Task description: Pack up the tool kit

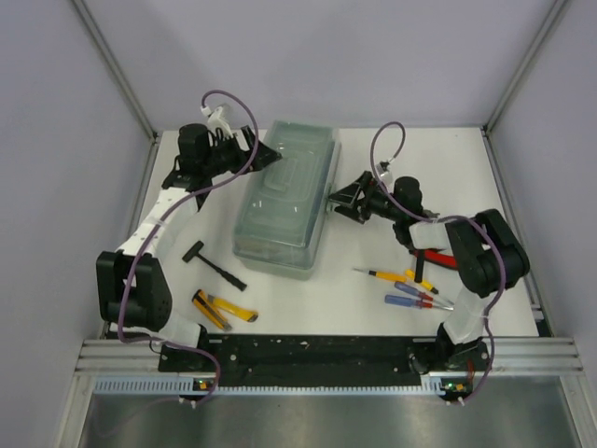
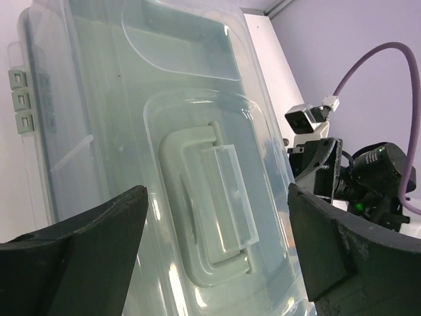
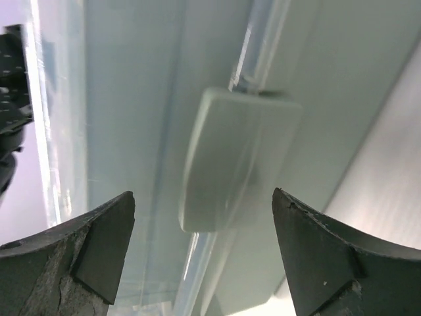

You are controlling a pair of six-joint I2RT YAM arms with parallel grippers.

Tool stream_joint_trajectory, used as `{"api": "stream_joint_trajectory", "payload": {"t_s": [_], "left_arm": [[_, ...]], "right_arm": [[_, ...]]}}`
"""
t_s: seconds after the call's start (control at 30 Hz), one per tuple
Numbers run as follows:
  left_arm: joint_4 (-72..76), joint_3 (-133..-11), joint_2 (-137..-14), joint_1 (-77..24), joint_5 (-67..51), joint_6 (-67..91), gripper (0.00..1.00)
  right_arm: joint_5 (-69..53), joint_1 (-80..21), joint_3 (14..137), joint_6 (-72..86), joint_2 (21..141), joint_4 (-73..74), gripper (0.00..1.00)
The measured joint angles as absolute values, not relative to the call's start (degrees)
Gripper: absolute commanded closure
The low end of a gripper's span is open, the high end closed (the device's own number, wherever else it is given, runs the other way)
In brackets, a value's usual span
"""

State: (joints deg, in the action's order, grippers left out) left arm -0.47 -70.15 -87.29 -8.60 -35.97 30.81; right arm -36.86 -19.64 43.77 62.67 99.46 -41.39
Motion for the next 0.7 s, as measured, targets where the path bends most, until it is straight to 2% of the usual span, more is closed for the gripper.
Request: {"api": "stream_joint_trajectory", "payload": {"t_s": [0.13,0.27,0.53,0.7], "left_arm": [[-0.43,-70.94,-88.29,-8.60,-35.86,30.76,0.09],[-0.43,-71.37,-88.84,-8.47,-35.44,30.72,0.10],[-0.56,-71.79,-89.54,-8.47,-35.22,30.04,0.12],[-0.60,-71.94,-90.02,-8.47,-35.22,29.87,0.14]], "right_arm": [[-39.94,-18.81,43.53,69.63,105.82,-58.02,0.18],[-41.34,-18.33,43.51,74.89,111.37,-67.16,0.19],[-42.78,-18.46,43.62,79.37,116.77,-73.06,0.20],[-43.66,-18.41,44.42,80.86,118.19,-74.30,0.24]]}}
